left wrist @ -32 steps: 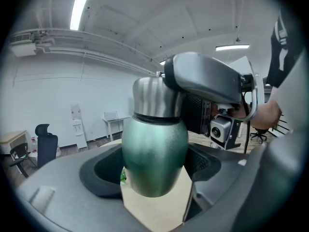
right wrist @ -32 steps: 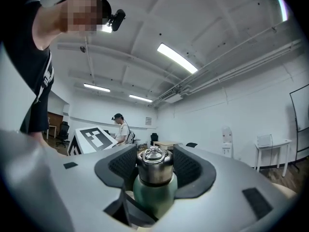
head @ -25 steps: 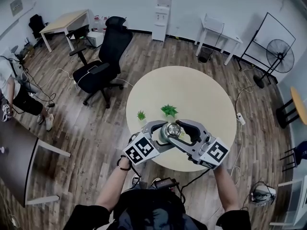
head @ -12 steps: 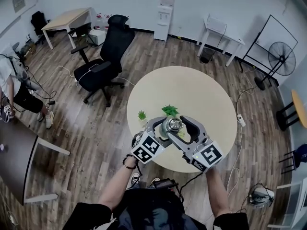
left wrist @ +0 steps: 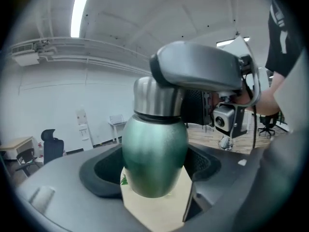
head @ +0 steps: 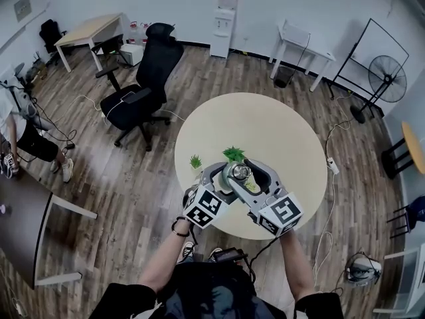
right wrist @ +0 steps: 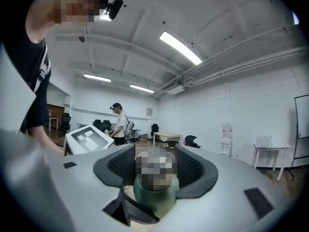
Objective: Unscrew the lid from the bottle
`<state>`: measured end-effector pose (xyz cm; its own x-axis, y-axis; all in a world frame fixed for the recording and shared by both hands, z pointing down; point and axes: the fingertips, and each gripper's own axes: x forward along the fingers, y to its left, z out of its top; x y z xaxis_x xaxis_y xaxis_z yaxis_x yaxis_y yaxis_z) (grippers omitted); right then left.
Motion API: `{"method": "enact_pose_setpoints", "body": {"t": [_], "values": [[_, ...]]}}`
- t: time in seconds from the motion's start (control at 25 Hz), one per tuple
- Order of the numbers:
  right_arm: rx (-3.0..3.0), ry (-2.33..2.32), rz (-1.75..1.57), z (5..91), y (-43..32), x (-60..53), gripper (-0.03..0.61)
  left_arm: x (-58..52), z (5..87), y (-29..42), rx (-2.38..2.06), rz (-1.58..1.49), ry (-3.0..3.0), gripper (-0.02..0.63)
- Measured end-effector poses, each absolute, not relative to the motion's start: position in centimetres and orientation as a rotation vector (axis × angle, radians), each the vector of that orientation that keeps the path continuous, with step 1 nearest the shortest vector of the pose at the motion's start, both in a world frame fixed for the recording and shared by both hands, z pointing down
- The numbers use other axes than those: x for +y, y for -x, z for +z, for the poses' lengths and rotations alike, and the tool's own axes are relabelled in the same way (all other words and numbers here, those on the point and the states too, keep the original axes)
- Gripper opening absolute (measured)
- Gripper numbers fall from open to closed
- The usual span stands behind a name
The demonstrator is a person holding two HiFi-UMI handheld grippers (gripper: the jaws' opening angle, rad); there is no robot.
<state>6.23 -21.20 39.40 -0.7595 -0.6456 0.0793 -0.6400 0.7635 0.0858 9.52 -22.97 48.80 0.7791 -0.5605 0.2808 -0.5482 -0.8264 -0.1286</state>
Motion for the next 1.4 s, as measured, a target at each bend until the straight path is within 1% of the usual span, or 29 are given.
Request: {"method": "enact_pose_setpoints", "body": {"t": [0.16, 0.32, 0.4, 0.48, 0.56, 0.6, 0.68, 0.76, 0.96, 1.04, 1.08, 1.16, 1.4], "values": [[-2.932, -0.741, -0.148, 38.4, -5.6, -19.3, 0.259, -21.0, 48.1, -9.8, 0.648, -0.442, 2.997, 0.371], [-2.973, -0.458, -0.133, 38.5, -5.5, -17.9, 0.259, -19.4, 48.4, -10.1, 0.416, -0.445, 3.026, 0.371], [-2.966, -0.479, -0.102, 38.8, -5.7, -18.3, 0.262, -19.5, 48.7, -10.1, 0.411, -0.445, 3.039, 0.371], [-2.975, -0.594, -0.043, 38.8, -6.0, -19.1, 0.27, -20.1, 48.9, -10.0, 0.481, -0.432, 3.056, 0.371], [-2.99, -0.714, 0.0, 38.7, -6.3, -19.8, 0.332, -20.9, 49.1, -9.9, 0.581, -0.425, 3.063, 0.371], [-2.981, -0.78, 0.008, 38.6, -6.3, -20.2, 0.348, -21.5, 49.3, -9.9, 0.633, -0.429, 3.058, 0.371], [-2.929, -0.912, -0.019, 39.1, -6.4, -21.0, 0.348, -22.5, 49.8, -9.7, 0.739, -0.444, 3.033, 0.371], [-2.872, -1.024, -0.041, 39.9, -6.5, -21.5, 0.336, -23.2, 50.2, -9.5, 0.836, -0.452, 3.009, 0.371], [-2.801, -1.189, 0.037, 41.2, -6.3, -22.7, 0.307, -24.5, 50.4, -8.7, 1.048, -0.48, 2.924, 0.371], [-2.801, -1.22, 0.056, 41.3, -6.2, -23.1, 0.273, -24.7, 50.6, -8.7, 1.079, -0.491, 2.906, 0.371], [-2.808, -1.224, 0.062, 41.3, -6.2, -23.1, 0.256, -24.7, 50.6, -8.8, 1.069, -0.489, 2.91, 0.371], [-2.839, -1.169, 0.059, 41.1, -6.2, -22.9, 0.253, -24.3, 50.5, -8.9, 1.007, -0.477, 2.934, 0.371], [-2.979, -0.707, -0.062, 38.4, -4.8, -19.6, 0.253, -21.0, 48.5, -8.9, 0.592, -0.386, 3.027, 0.371]]}}
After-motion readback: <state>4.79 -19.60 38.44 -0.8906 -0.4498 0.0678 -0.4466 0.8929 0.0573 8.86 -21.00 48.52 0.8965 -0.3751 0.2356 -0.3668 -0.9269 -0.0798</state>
